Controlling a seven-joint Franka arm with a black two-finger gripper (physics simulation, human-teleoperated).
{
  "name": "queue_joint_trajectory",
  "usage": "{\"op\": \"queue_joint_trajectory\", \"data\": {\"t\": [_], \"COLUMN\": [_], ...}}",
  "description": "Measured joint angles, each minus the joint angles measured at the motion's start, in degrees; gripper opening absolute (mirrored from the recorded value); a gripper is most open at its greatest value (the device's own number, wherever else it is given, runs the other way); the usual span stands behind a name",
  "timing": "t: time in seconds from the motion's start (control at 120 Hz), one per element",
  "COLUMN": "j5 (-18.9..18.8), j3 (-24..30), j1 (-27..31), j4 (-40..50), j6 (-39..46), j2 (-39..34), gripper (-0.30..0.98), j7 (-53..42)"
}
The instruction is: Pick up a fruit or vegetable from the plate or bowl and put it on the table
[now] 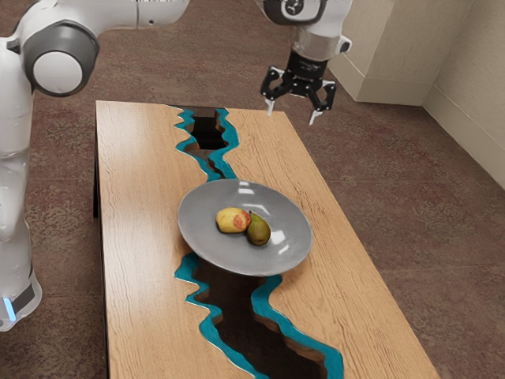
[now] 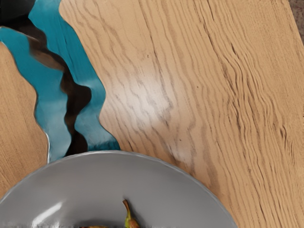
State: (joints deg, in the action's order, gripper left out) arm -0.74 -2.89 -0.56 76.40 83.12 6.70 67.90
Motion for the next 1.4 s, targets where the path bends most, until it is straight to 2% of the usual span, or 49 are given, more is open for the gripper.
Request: {"op": "queue_joint_trajectory", "data": {"t": [0.142, 0.2, 0.3, 0.408, 0.517, 0.717, 0.917, 1.25, 1.4], "j5": [0.25, 0.06, -0.20, -1.08, -4.50, -8.06, -5.69, -4.87, -3.55], "j3": [0.35, 0.67, 0.81, 1.04, 5.77, 6.29, 4.73, 5.21, 5.19], "j1": [-0.44, -2.35, -5.55, -6.34, -6.79, -7.72, -7.89, -5.78, -5.16], "j4": [0.01, 0.06, 0.06, 0.47, 1.91, 8.51, 23.47, 29.12, 29.49], "j6": [0.90, 1.24, 1.75, 5.44, 8.33, 12.42, 14.64, 19.43, 21.59], "j2": [0.61, 1.08, 2.96, 6.58, 7.97, 3.78, -6.76, -7.13, -5.95], "gripper": [0.69, 0.69, 0.69, 0.69, 0.69, 0.69, 0.69, 0.69, 0.68], "j7": [5.21, 7.03, 4.86, -1.51, -7.93, -23.69, -33.90, -48.24, -58.67]}}
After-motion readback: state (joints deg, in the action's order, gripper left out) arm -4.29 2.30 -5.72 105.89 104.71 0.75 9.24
